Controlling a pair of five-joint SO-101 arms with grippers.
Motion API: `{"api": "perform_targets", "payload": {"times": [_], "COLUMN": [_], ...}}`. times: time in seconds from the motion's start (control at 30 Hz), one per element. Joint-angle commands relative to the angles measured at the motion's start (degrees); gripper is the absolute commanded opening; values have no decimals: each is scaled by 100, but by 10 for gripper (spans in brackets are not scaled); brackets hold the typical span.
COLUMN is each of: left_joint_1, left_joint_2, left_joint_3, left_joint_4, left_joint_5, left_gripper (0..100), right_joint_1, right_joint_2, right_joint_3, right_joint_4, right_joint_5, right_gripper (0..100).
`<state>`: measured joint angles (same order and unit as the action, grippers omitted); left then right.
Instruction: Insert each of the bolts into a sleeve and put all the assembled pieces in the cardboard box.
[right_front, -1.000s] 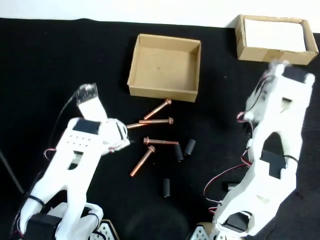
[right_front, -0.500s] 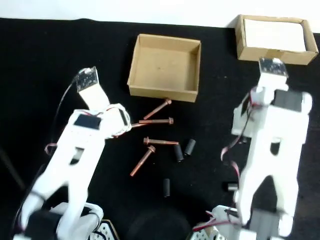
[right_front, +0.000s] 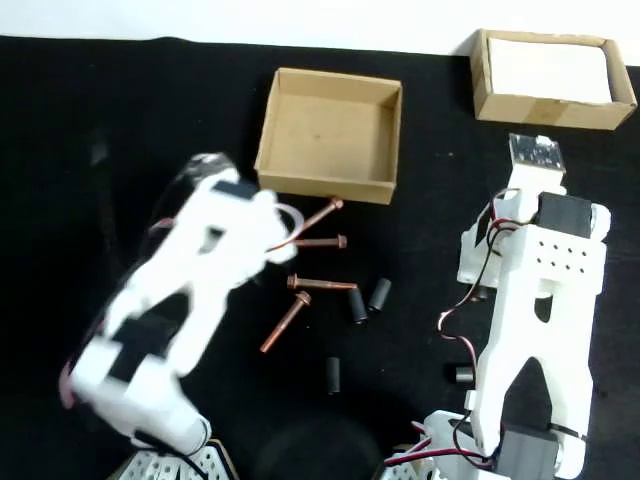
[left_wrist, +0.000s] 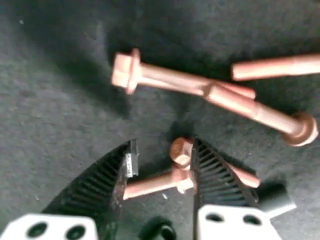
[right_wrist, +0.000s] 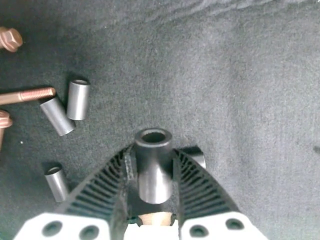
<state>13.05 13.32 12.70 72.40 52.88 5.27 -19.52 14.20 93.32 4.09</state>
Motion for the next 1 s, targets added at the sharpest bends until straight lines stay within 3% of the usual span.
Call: {"api": "perform_targets", "payload": {"times": [0.0,0.13,0.33,0.6,0.97], "left_joint_1": [110,-22,-180,-769,-804], "left_joint_2": [514,927,980,1218,2018], "left_joint_3": [-1007,-1745,-2185,-2167,-2185], "left_joint_4": [325,809,1327,1301,826], "left_joint_5": [97,571,615,615,633], "left_gripper": [186,186,186,186,186], "right_joint_1": [-40,-48,-22,-92,-479], "right_joint_2": [-286,-303,-303,-268,-303], "right_joint_3": [40,400,673,681,664], "right_joint_4": [13,-13,-101,-259,-259], "right_joint_5": [-44,-35,0,18,211], "right_gripper": [6,6,6,6,6]}}
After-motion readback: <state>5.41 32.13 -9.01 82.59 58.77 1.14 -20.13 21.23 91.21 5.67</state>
